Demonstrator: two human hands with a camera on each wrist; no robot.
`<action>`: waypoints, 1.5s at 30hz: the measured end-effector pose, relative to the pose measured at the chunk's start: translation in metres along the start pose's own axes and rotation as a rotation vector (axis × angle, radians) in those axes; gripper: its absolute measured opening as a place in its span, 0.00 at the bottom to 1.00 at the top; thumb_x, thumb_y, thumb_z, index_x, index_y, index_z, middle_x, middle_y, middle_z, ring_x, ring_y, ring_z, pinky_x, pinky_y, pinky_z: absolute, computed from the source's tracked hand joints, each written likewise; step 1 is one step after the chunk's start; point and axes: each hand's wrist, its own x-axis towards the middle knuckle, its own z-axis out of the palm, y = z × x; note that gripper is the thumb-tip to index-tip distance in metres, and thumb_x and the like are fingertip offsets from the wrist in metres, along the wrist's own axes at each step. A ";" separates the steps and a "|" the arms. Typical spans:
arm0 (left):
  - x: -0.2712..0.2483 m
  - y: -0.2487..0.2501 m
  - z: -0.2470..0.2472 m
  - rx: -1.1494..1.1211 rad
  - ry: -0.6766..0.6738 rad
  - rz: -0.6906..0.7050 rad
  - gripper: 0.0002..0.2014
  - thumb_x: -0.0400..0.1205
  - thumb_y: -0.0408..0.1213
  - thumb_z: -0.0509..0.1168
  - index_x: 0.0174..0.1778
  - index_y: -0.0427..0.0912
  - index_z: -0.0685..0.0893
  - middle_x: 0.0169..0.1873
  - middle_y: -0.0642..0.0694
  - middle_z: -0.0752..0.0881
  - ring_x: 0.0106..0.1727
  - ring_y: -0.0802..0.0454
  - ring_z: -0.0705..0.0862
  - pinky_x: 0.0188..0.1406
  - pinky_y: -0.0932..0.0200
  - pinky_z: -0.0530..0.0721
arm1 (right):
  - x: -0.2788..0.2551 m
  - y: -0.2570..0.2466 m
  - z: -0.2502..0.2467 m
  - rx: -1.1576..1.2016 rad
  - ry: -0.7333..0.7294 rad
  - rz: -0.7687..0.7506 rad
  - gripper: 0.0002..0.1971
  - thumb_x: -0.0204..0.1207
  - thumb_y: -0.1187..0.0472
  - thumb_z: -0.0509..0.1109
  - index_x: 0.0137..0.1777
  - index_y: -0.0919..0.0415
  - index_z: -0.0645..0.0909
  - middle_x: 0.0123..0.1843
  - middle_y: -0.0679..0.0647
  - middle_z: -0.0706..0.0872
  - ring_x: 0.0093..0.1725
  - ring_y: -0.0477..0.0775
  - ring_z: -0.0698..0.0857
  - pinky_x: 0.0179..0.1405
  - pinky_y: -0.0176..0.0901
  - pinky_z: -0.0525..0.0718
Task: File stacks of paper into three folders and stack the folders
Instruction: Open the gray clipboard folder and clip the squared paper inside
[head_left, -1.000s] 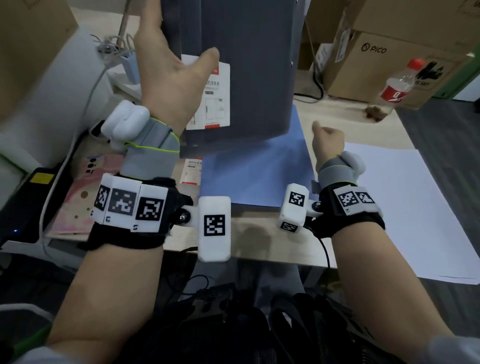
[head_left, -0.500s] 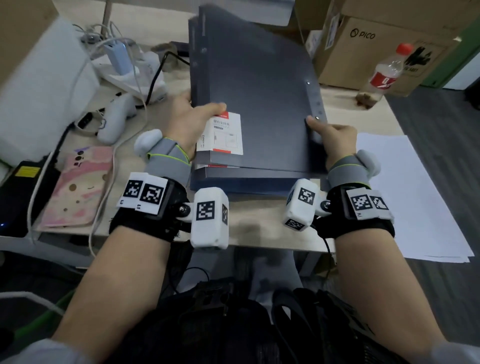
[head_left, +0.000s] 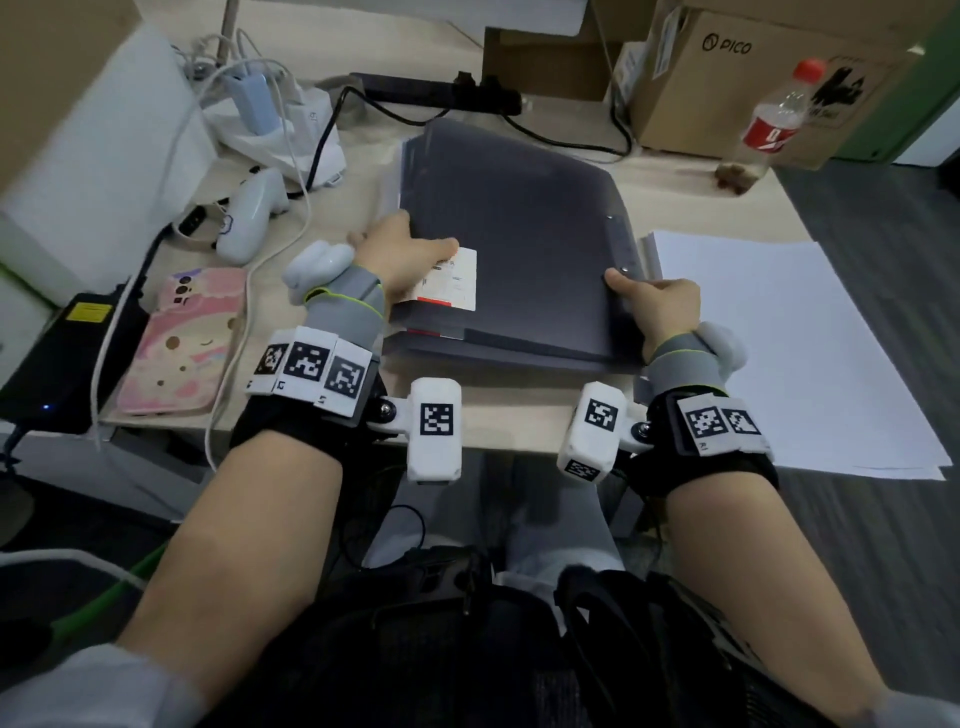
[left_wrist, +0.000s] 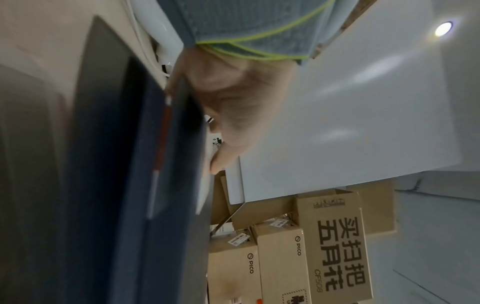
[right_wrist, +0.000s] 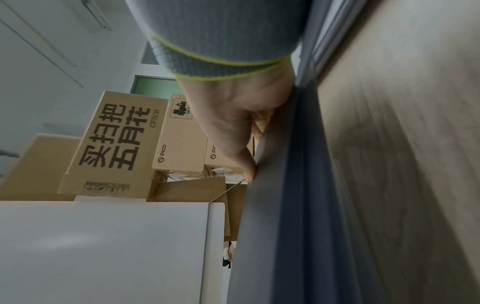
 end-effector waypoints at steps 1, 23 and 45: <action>-0.003 0.001 -0.002 0.166 0.007 -0.037 0.34 0.67 0.62 0.67 0.65 0.44 0.79 0.66 0.41 0.80 0.71 0.36 0.73 0.70 0.48 0.73 | -0.002 -0.001 -0.001 -0.010 -0.016 -0.009 0.17 0.62 0.50 0.82 0.38 0.63 0.84 0.38 0.56 0.83 0.38 0.54 0.80 0.42 0.43 0.78; -0.029 0.020 0.018 -0.593 0.001 0.076 0.05 0.85 0.32 0.59 0.51 0.37 0.80 0.40 0.43 0.86 0.27 0.59 0.88 0.30 0.63 0.88 | -0.015 -0.011 -0.045 -0.096 -0.025 -0.056 0.18 0.63 0.48 0.80 0.27 0.57 0.76 0.32 0.54 0.78 0.36 0.57 0.75 0.39 0.43 0.75; -0.025 0.029 0.084 -0.255 0.065 0.035 0.13 0.83 0.36 0.57 0.59 0.33 0.77 0.52 0.38 0.86 0.52 0.40 0.87 0.55 0.48 0.84 | -0.022 0.005 -0.104 0.321 0.161 -0.106 0.12 0.65 0.62 0.74 0.47 0.66 0.87 0.37 0.51 0.85 0.40 0.54 0.84 0.39 0.47 0.89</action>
